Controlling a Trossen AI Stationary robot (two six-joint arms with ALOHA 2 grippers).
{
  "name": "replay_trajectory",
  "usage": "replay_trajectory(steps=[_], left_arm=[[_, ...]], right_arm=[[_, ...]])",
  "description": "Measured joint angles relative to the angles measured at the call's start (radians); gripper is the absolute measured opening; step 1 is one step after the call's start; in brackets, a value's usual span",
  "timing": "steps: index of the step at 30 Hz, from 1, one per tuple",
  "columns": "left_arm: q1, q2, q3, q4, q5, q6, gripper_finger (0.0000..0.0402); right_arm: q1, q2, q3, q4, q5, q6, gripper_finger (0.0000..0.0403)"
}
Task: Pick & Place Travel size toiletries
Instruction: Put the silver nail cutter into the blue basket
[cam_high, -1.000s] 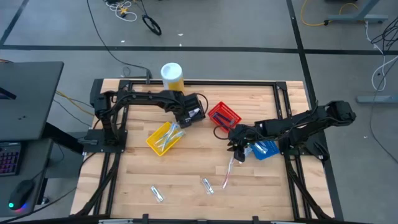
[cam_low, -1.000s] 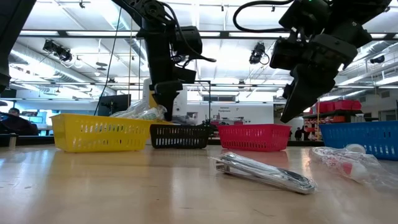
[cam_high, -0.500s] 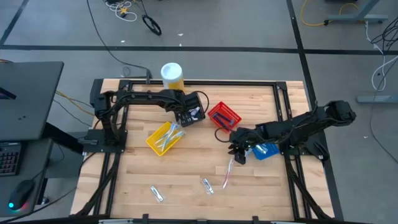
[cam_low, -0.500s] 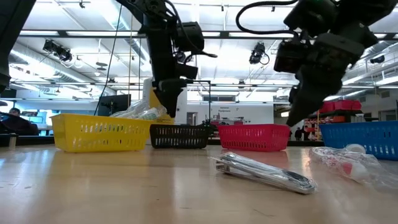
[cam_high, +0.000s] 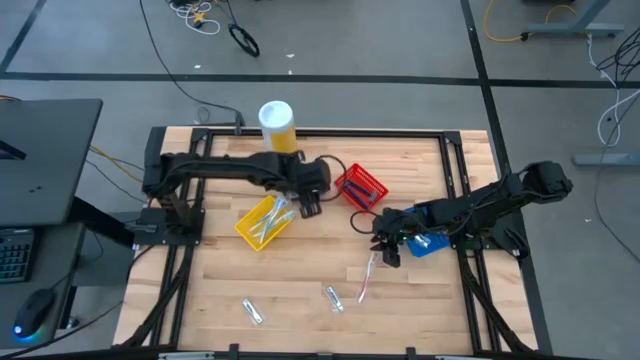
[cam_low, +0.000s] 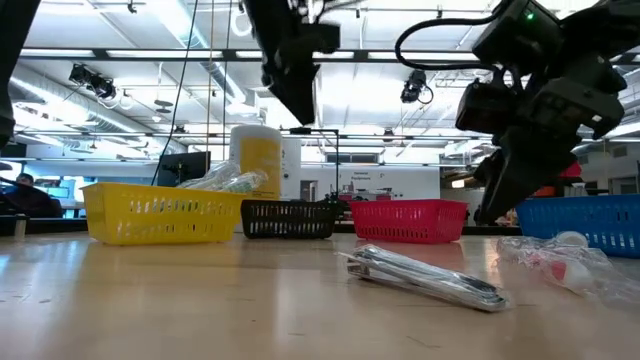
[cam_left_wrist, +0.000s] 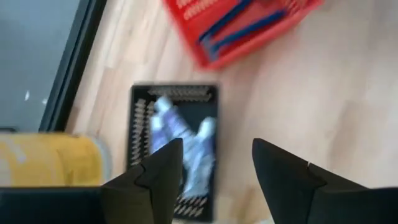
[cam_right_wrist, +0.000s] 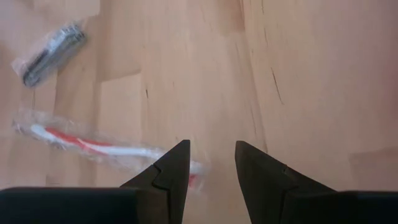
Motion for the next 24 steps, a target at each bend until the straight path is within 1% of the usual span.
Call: replay_trajectory(steps=[3, 7, 12, 16, 19, 24], left_arm=[[-0.053, -0.008, 0.0, -0.011, 0.0, -0.048, 0.02], [-0.124, -0.007, -0.018, -0.003, -0.002, -0.155, 0.0199], [-0.212, -0.006, -0.066, 0.009, -0.008, -0.266, 0.0199], [-0.277, -0.005, -0.114, 0.014, -0.005, -0.315, 0.0199], [-0.318, -0.005, -0.149, 0.017, 0.012, -0.364, 0.0201], [-0.39, -0.005, -0.195, 0.015, 0.072, -0.419, 0.0201]], right_arm=[[0.0, 0.0, 0.0, 0.029, 0.0, -0.023, 0.0137], [0.0, 0.0, 0.0, 0.057, 0.0, -0.043, 0.0137], [0.0, 0.0, 0.0, 0.066, 0.0, -0.047, 0.0137], [0.0, 0.0, 0.0, 0.067, 0.0, -0.086, 0.0137], [0.0, 0.0, 0.0, 0.073, 0.0, -0.113, 0.0137], [0.0, 0.0, 0.0, 0.106, 0.0, -0.179, 0.0137]])
